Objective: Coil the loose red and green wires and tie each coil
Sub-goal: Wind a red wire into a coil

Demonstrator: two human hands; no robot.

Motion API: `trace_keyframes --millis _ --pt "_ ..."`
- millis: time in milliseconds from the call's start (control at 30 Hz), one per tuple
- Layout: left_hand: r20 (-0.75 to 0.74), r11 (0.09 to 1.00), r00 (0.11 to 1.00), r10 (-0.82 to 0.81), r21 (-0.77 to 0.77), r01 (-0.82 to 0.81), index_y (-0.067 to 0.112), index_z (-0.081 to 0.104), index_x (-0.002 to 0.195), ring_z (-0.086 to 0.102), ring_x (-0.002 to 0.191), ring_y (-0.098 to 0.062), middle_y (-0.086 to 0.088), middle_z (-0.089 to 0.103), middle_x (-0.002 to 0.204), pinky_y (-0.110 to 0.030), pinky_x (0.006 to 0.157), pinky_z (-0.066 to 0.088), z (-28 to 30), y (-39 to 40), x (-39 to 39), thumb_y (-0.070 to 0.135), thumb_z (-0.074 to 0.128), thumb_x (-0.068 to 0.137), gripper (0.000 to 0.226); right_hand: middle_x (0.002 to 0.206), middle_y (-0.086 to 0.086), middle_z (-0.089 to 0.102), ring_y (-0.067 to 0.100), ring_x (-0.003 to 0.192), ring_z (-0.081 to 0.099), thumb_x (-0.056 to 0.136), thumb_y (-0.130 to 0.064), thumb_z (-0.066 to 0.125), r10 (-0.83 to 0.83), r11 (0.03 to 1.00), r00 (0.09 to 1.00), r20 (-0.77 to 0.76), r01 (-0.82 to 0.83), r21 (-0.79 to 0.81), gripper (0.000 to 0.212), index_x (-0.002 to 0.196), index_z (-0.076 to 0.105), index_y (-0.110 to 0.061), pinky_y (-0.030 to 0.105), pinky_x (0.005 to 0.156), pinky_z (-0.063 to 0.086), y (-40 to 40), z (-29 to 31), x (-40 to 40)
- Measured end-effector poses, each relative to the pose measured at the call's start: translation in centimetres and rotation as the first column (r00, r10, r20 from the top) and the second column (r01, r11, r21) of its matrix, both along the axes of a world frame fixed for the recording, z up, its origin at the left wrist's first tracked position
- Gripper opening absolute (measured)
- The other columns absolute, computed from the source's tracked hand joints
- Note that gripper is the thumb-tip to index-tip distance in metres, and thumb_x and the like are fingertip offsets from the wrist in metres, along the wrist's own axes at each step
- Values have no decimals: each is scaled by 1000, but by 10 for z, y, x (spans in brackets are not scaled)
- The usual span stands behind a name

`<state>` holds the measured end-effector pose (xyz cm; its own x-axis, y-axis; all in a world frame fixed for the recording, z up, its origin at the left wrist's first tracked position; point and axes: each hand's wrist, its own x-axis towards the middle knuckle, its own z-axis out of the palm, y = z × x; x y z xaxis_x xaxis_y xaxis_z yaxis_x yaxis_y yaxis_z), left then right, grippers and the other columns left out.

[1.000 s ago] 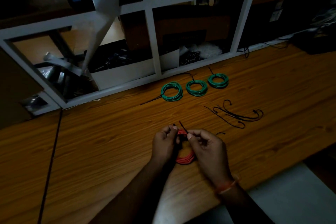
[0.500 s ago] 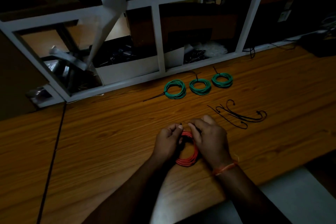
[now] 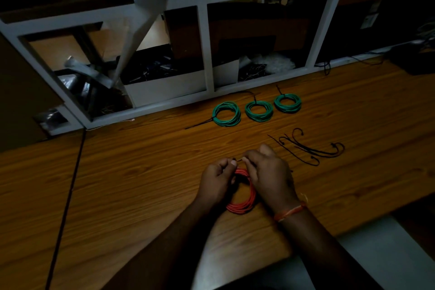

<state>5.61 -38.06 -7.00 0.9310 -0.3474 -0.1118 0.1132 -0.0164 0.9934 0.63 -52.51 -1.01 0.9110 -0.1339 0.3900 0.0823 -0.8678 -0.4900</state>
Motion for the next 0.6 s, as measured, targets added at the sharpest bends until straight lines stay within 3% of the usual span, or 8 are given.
trace_keyframes --millis 167,267,433,533,600 --pt "-13 1000 1000 -5 -5 5 -2 58 88 44 52 -18 -4 50 61 -30 52 31 0 -1 0 40 59 99 43 90 4 59 24 71 63 93 -23 71 32 998 999 -15 -31 62 8 99 74 -21 38 57 56 -2 0 3" --pt "-29 1000 1000 11 -3 -11 -3 60 93 43 52 -17 -7 50 63 -29 51 31 -1 -1 0 37 59 100 41 91 3 63 19 76 65 92 -21 73 34 995 999 -26 -31 98 13 104 78 -20 33 62 56 -4 2 5" --pt "-23 999 1000 -6 42 7 16 61 75 42 48 -16 -7 50 60 -27 49 29 5 -1 -2 32 57 103 32 90 1 70 14 77 67 90 -17 74 23 976 999 36 -30 214 16 103 81 -20 31 65 56 -9 6 9" --pt "-16 999 1000 -12 52 13 2 59 82 42 49 -17 -7 51 61 -27 48 29 5 -1 -2 32 56 104 37 89 4 70 20 75 66 89 -17 73 38 986 999 11 -39 163 12 98 80 -19 35 63 55 -6 6 9" --pt "1 998 1000 -19 67 19 1 58 81 42 50 -17 -6 51 60 -27 49 28 6 -1 -1 33 57 103 38 86 5 69 22 72 65 88 -15 73 38 993 999 3 -38 111 9 95 78 -17 30 59 50 -4 6 6"
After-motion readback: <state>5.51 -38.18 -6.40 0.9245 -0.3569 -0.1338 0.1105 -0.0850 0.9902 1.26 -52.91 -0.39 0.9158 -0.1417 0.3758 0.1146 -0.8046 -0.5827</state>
